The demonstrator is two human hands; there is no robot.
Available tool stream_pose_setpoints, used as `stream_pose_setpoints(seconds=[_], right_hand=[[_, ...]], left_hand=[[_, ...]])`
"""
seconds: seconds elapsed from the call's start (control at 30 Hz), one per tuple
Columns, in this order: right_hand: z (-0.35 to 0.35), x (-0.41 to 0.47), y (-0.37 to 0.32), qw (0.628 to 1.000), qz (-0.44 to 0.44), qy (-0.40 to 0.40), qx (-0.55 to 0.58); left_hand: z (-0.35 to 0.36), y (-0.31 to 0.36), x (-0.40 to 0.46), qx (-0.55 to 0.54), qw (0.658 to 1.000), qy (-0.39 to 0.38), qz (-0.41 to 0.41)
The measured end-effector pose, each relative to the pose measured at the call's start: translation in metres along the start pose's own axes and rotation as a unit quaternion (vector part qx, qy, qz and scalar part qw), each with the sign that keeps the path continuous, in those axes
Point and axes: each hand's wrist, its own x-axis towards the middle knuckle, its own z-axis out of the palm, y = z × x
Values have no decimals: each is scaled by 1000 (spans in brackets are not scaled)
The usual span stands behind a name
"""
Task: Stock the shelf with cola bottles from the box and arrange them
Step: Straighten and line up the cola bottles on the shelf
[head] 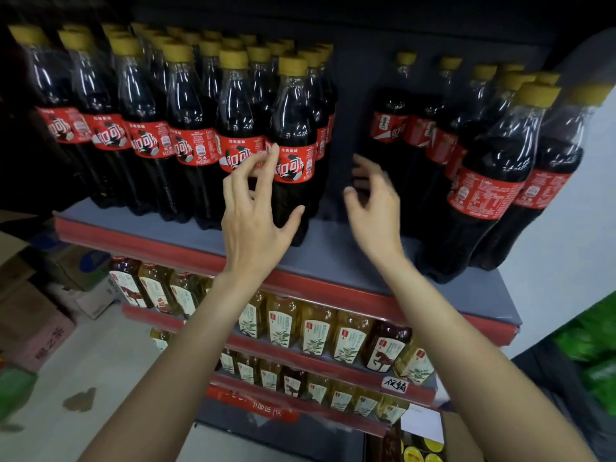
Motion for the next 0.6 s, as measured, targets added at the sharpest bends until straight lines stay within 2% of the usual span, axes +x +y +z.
stream_pose_setpoints(seconds=[0.1, 0.23, 0.37, 0.6], right_hand=[[9, 28, 15, 994, 31, 24, -105], [28, 60, 35, 966, 148, 35, -208], [43, 68, 47, 959, 195, 75, -190], [39, 73, 56, 955, 186, 99, -210]], left_hand=[[7, -3, 1, 15, 1000, 1, 8], [13, -5, 0, -3, 1000, 2, 9], [10, -9, 1, -11, 1000, -5, 13], [9, -11, 1, -18, 1000, -9, 20]])
